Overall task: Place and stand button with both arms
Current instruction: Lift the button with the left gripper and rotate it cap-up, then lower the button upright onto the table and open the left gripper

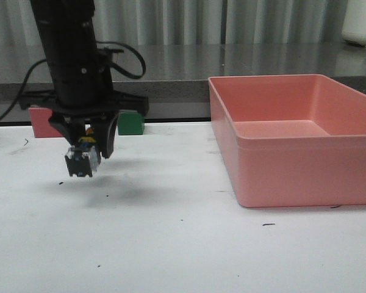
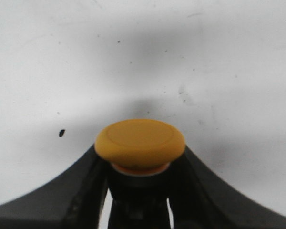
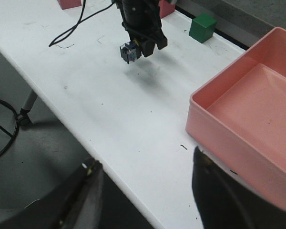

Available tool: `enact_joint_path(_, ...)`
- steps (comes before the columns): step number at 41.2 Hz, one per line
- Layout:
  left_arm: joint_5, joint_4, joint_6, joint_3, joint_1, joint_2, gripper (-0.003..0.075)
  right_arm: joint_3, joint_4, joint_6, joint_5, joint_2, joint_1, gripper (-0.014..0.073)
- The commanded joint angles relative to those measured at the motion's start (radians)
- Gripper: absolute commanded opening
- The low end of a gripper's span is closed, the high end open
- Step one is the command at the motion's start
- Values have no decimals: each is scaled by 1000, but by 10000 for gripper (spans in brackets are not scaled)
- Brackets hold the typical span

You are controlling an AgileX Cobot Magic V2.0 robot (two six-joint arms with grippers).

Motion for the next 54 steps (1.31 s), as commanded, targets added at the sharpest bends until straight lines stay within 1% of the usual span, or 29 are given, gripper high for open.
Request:
enact_joint_path(1,-9,1,59,-20,19,-125,219,-22,-11,-11,-66,6,-1,436)
enact_joint_path(5,-20,-1,113,12,47,-192,219,-22,-11,-11,-66,6,-1,436)
enact_joint_path(9,-59,-30,174,63,82,-254,219,-22,-11,-11,-66,6,-1,436)
enact_joint_path(11,-91,-62,236,93,103,-293,219,-22,-11,-11,-66,6,-1,436)
enact_joint_path(15,-219,-152,344,181,139,-367,219,-22,-11,-11,-66,6,-1,436)
enact_joint_path(18,-320,-191,394,254,160,-425,219,-22,-11,-11,-66,6,-1,436)
enact_joint_path(23,-489,-191,436,381,182,-511,220,-22,-11,-11,-66,6,-1,436)
enact_joint_path(27,-683,-190,484,512,184,-569,220,-22,-11,-11,-66,6,-1,436)
enact_joint_path(31,-871,-186,488,634,184,-613,220,-22,-11,-11,-66,6,-1,436)
enact_joint_path(40,-1226,-143,488,885,190,-626,220,-22,-11,-11,-66,6,-1,436)
enact_joint_path(41,-1245,-139,488,898,190,-626,220,-22,-11,-11,-66,6,-1,436)
enact_joint_path(46,-1425,-119,484,992,206,-624,220,-22,-11,-11,-66,6,-1,436)
enact_joint_path(50,-1579,-113,428,1037,225,-602,220,-22,-11,-11,-66,6,-1,436)
enact_joint_path(54,-1673,-73,379,1053,239,-557,220,-22,-11,-11,-66,6,-1,436)
